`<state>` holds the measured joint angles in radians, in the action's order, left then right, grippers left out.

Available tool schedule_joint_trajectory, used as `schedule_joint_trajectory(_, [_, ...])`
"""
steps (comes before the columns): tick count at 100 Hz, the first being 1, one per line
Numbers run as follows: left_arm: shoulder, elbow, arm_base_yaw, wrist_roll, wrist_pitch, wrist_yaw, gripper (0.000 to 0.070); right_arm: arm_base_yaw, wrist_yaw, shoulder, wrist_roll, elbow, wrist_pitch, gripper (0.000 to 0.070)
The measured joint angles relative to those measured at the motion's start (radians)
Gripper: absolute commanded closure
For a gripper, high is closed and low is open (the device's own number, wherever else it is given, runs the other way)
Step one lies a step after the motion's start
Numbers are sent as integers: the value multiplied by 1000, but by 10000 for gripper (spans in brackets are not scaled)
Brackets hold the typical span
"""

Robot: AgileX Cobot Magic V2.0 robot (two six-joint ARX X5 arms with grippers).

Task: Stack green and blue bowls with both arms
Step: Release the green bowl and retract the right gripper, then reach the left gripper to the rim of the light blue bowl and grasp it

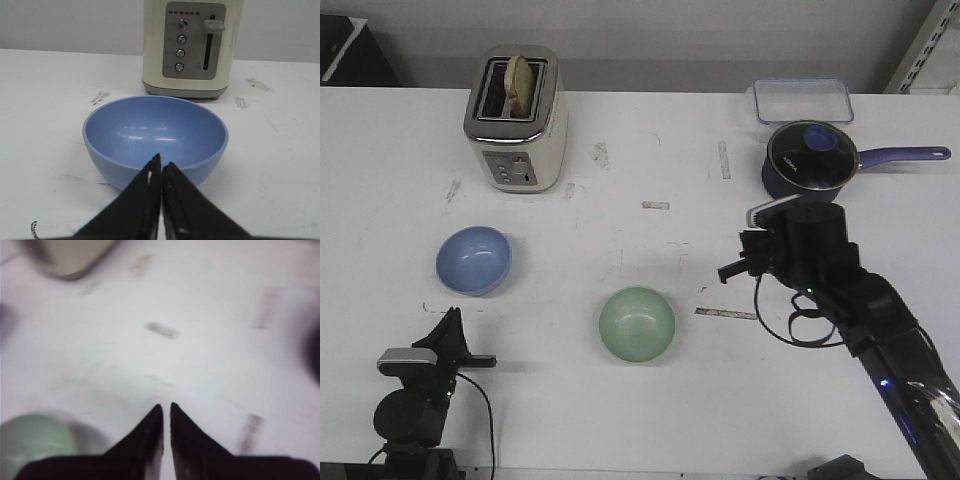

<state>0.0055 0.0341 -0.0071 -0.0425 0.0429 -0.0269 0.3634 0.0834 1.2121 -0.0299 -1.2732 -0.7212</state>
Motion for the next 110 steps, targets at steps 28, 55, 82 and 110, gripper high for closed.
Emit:
schedule_joint_trajectory(28, [0,0,0,0,111,-1,699,-171,-61,-220,34,224,59,696])
schedule_joint_trajectory(55, [50,141,0,0,69,-27,670,-245,-61,-470,49,610,304,696])
schedule_joint_trajectory(82, [349,602,0,0,-192,-27,434,-248,-59,-525,52,691,326,696])
schedule_joint_trajectory(110, [767,1056,12,-2,-428,-27,199,-248,-58,-525,53,691,352,696])
